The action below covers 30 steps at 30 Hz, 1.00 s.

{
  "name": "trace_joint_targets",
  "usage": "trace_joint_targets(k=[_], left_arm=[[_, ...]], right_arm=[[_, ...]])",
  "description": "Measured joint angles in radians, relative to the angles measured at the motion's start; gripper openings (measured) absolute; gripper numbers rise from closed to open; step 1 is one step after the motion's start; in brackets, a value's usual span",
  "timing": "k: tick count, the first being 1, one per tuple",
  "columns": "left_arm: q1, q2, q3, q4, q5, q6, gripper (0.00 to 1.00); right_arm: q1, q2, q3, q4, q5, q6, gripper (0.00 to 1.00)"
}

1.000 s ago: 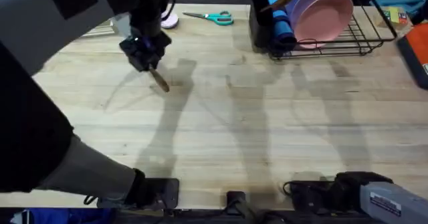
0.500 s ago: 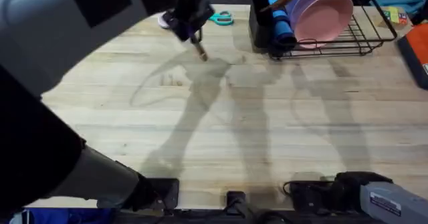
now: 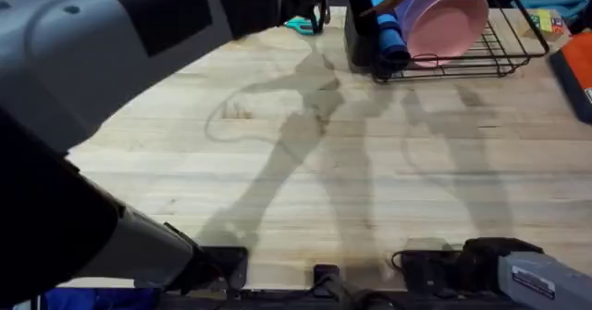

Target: Pick up the spoon on the table one by one and put them onto the rack

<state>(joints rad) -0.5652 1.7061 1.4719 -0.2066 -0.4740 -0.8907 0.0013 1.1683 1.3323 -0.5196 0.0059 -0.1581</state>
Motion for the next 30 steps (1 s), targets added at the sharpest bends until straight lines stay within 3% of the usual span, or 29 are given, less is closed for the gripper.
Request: trace_joint_targets(k=[12,20,30], left_arm=[[0.001,0.008,0.000,0.249,0.047,0.023,0.045],[-0.009,0.118,0.002,0.411,0.078,0.049,0.045],[-0.048,0.246,0.002,0.495,0.089,0.069,0.045]], right_arm=[[0.000,0.000,0.000,-0.066,0.000,0.000,0.996],[0.000,0.000,0.000,-0.066,0.000,0.000,0.996],[0.000,0.000,0.000,-0.066,0.000,0.000,0.996]])
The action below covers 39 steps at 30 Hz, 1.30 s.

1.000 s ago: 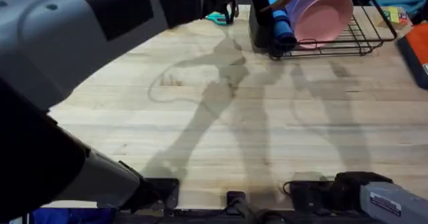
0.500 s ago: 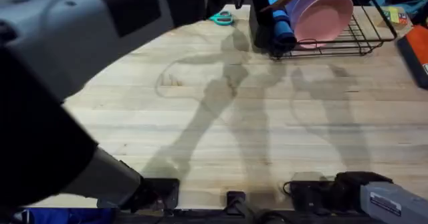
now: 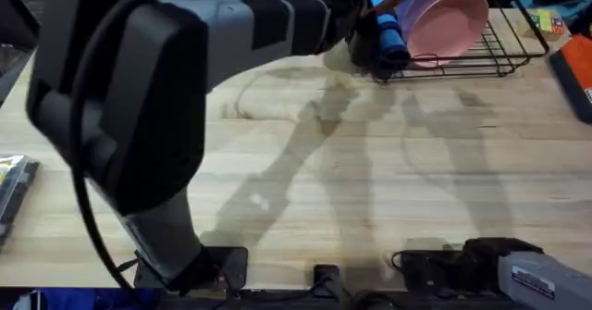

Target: Pick up the spoon on the table one by one and put them onto the rack

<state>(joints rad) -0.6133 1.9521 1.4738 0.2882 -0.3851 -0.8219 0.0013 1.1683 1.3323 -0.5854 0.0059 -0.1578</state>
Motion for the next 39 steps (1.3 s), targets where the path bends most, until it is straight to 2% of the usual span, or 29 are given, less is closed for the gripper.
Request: trace_joint_targets(k=[7,16,27,31,39], left_arm=[[-0.021,0.065,0.000,0.031,0.000,0.019,0.045],[-0.054,0.144,0.000,-0.003,0.000,0.070,0.045],[-0.086,0.141,0.012,-0.096,-0.032,0.204,0.048],[-0.088,0.141,0.012,-0.111,-0.039,0.242,0.128],[-0.097,0.123,0.021,-0.175,-0.037,0.269,0.437]], right_arm=[[0.000,0.000,0.000,-0.008,0.000,0.000,0.996],[0.000,0.000,0.000,-0.010,0.000,0.000,0.996],[0.000,0.000,0.000,-0.010,0.000,0.000,0.996],[0.000,0.000,0.000,-0.010,0.000,0.000,0.996],[0.000,0.000,0.000,-0.017,0.000,0.000,0.996]])
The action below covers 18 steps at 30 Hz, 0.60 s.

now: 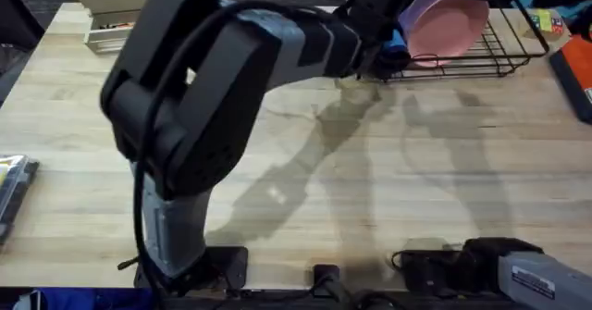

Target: Pick up the spoon on the table one by one and put them onto the rack

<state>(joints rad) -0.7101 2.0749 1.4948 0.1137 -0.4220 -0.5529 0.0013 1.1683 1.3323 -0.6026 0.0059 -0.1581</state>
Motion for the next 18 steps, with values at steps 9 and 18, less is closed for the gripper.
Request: trace_joint_targets(k=[9,18], left_arm=[[-0.005,-0.069,0.000,-0.152,0.008,0.032,0.684],[0.011,-0.219,-0.001,-0.422,0.007,0.045,0.761]], right_arm=[[0.000,0.000,0.000,-0.006,0.000,0.000,0.996],[0.000,0.000,0.000,-0.022,0.000,0.000,0.996]])
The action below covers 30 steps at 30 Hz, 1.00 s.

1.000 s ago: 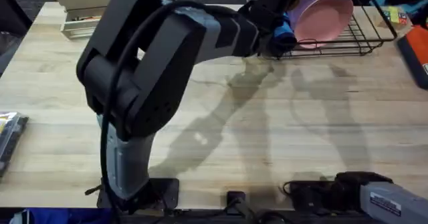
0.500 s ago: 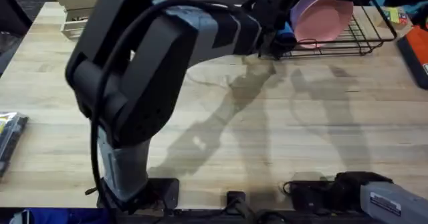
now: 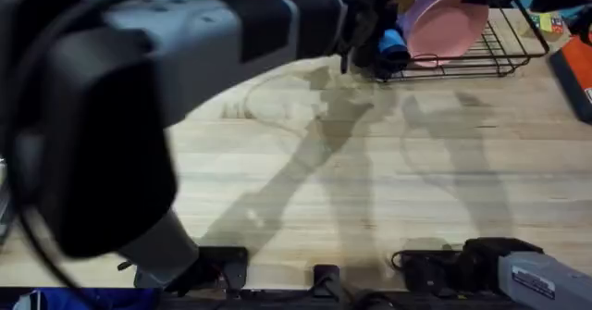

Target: Pick up the spoon on the table one by one and put them onto the rack

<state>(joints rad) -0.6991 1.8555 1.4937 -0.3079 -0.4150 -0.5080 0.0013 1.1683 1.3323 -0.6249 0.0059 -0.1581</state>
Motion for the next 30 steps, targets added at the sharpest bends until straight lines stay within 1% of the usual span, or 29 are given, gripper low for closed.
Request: trace_joint_targets(k=[4,8,12,16,22,25,30], left_arm=[[0.019,-0.090,-0.001,-0.165,0.000,0.001,0.777],[0.049,-0.187,-0.001,-0.324,0.000,0.004,0.786],[0.097,-0.298,-0.001,-0.468,0.000,0.004,0.819],[0.160,-0.410,-0.001,-0.593,0.000,0.005,0.881],[0.258,-0.546,-0.001,-0.756,-0.001,0.004,0.951],[0.291,-0.604,-0.001,-0.827,0.000,0.004,0.990],[0.327,-0.695,-0.001,-0.919,-0.001,0.004,0.993]], right_arm=[[0.000,0.000,0.000,-0.027,0.000,0.000,0.996],[0.000,0.000,0.000,-0.079,0.000,0.000,0.996],[0.000,0.000,0.000,-0.123,0.000,0.000,0.996],[0.000,0.000,0.000,-0.192,0.000,0.000,0.996],[0.000,0.000,0.000,-0.293,-0.001,0.000,0.996],[0.000,0.000,0.000,-0.335,-0.001,0.000,0.996],[0.000,0.000,0.000,-0.362,-0.003,0.011,0.996]])
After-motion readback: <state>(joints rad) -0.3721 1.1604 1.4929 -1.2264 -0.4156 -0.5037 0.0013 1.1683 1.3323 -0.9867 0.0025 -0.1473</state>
